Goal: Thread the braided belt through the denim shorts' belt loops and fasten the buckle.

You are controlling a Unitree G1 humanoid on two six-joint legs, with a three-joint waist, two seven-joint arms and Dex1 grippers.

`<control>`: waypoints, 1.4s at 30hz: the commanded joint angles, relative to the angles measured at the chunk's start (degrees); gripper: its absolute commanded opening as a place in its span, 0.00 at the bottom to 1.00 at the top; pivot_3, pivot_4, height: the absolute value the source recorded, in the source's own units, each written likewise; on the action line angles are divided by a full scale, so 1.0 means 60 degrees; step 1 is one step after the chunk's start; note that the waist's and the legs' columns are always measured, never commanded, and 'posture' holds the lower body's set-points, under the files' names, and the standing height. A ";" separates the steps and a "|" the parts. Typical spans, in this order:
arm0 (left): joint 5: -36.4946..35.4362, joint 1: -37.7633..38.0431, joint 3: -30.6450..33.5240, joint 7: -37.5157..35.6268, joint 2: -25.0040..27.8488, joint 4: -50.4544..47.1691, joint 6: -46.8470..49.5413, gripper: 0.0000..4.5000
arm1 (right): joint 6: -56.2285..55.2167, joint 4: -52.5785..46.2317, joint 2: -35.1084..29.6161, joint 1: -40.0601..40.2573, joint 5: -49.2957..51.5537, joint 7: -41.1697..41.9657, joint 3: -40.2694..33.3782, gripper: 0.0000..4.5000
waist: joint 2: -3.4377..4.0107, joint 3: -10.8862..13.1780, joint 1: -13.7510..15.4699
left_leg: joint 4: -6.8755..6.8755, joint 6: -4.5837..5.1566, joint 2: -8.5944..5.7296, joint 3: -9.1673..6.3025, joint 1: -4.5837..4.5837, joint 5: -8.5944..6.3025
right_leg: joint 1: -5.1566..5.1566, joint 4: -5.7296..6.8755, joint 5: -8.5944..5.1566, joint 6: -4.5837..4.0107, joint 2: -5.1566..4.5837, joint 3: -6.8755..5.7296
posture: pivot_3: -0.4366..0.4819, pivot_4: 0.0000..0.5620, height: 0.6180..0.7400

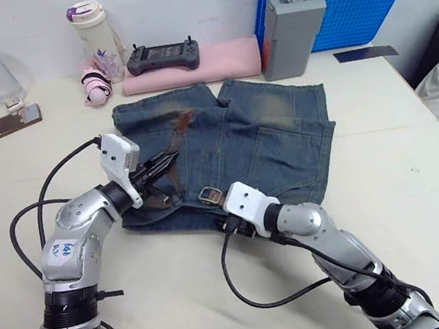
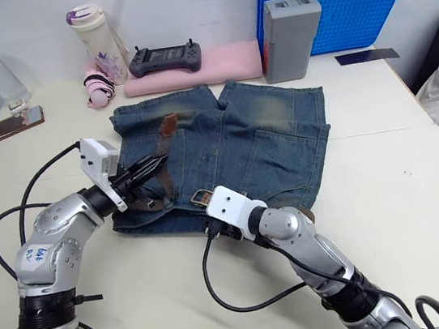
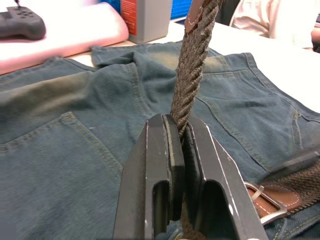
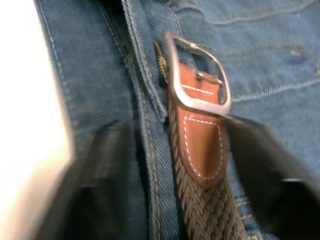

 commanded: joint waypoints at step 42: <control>0.2494 0.1130 -0.2678 -0.0013 0.1323 -0.0780 0.2055 0.00 | 0.3097 -0.2013 0.1017 -0.1077 0.0660 -0.2034 -0.1066 0.02 | 0.0005 0.0001 0.0000 | -0.0035 0.0007 -0.0010 0.0003 -0.0004 -0.0003 | -0.0019 -0.0006 0.0000 -0.0001 -0.0012 0.0013 | 0.48 0.27 0.87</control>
